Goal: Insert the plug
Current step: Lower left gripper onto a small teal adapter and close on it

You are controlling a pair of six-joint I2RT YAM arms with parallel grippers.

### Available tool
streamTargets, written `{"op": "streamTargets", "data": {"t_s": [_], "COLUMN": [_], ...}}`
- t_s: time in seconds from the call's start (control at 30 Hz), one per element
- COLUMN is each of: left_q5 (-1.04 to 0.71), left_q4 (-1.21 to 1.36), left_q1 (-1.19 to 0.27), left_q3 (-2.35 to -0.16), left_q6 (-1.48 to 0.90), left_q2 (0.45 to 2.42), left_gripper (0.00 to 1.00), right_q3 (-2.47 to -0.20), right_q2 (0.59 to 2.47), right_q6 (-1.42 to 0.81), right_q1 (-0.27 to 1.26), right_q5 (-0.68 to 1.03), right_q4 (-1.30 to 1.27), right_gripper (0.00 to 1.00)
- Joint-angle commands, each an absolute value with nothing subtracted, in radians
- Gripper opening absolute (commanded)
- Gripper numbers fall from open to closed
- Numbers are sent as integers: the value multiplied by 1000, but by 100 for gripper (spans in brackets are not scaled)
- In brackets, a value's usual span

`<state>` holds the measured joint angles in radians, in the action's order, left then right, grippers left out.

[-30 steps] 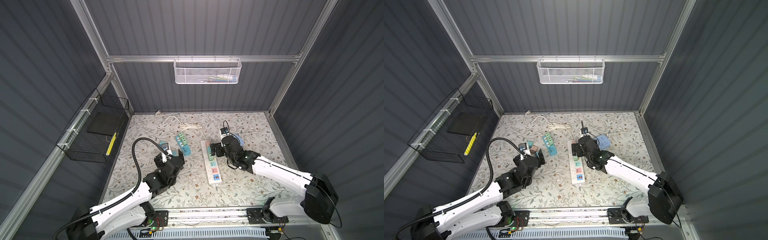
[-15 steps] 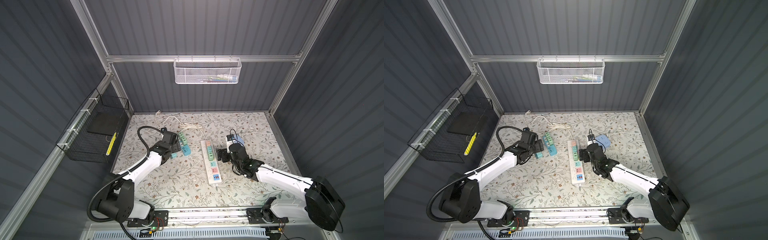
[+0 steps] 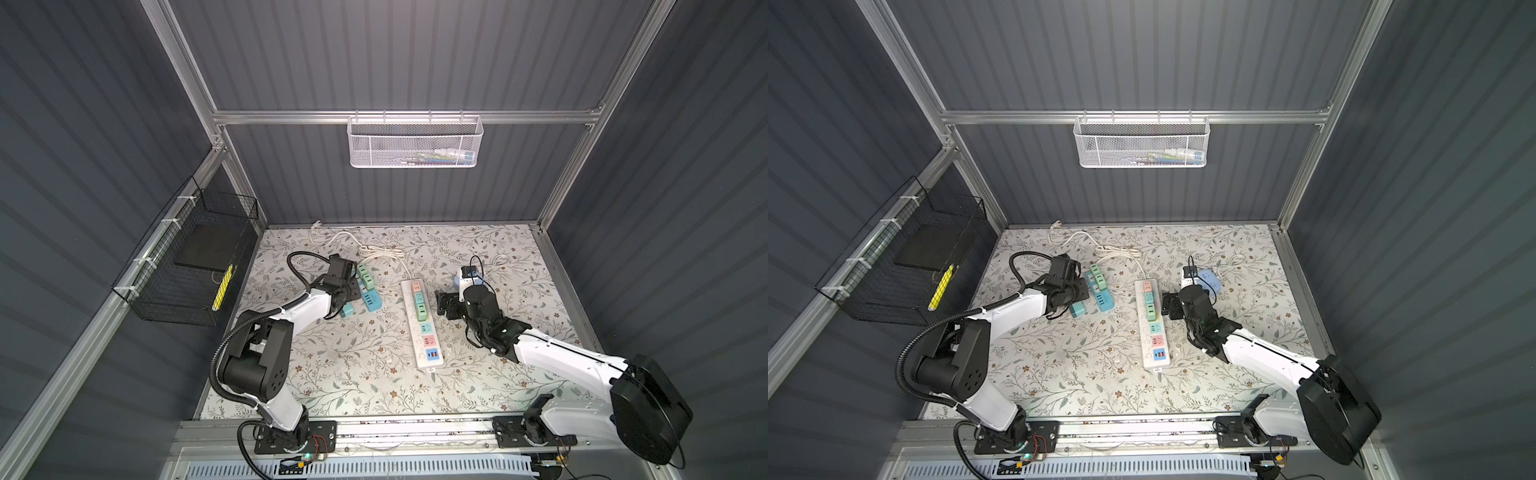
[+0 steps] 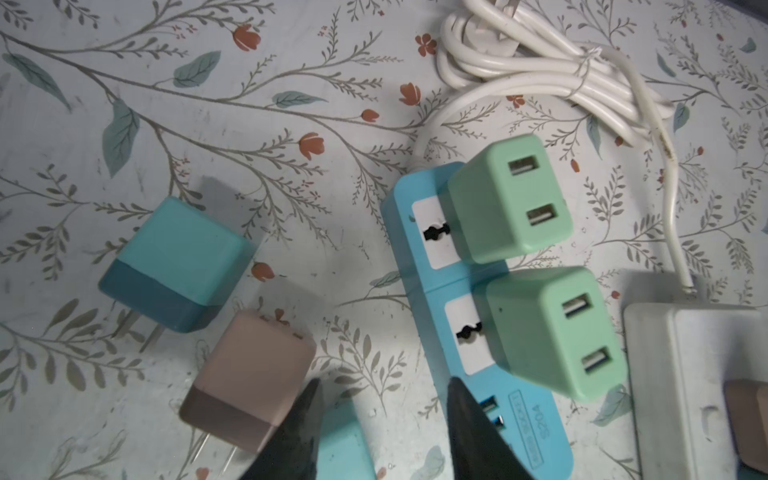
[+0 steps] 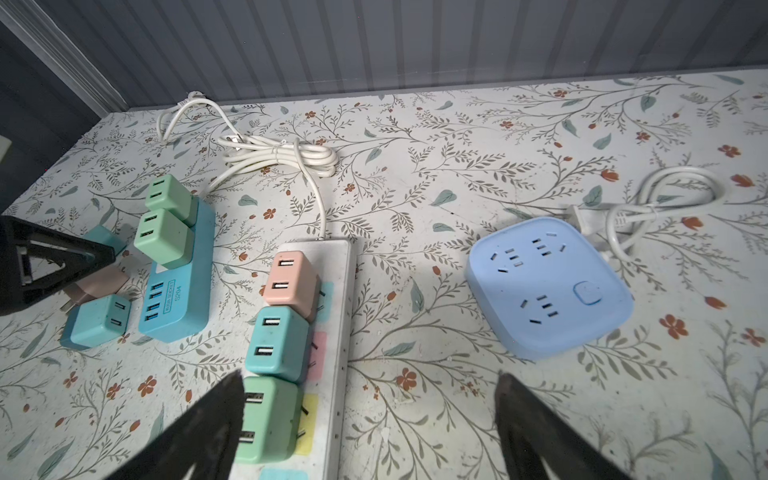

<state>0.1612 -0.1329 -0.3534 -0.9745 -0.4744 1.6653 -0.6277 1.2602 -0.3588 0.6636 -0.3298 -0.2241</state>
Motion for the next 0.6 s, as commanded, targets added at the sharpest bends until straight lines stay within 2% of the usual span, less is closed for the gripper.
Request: {"op": "streamTargets", "data": {"t_s": [0.0,0.23,0.57], "left_q5": [134,93,64], "left_q4": [-127,-122,-155], "left_q1": [-349,-350,-351], "left_q3": [-983,-958,-856], "left_q6": [-456,-478,-545], "left_q2": [1700,1727,1634], "left_gripper": [48,43,42], "right_q3": [-623,-618,-626], "right_q2": [1265,1270,1285], "right_q6": [-367,-367,-374], "right_q1": [662,660,658], "right_q5": [-364,-386,-378], "right_q4": [-238,-242,-238], "right_gripper": [95,97,98]}}
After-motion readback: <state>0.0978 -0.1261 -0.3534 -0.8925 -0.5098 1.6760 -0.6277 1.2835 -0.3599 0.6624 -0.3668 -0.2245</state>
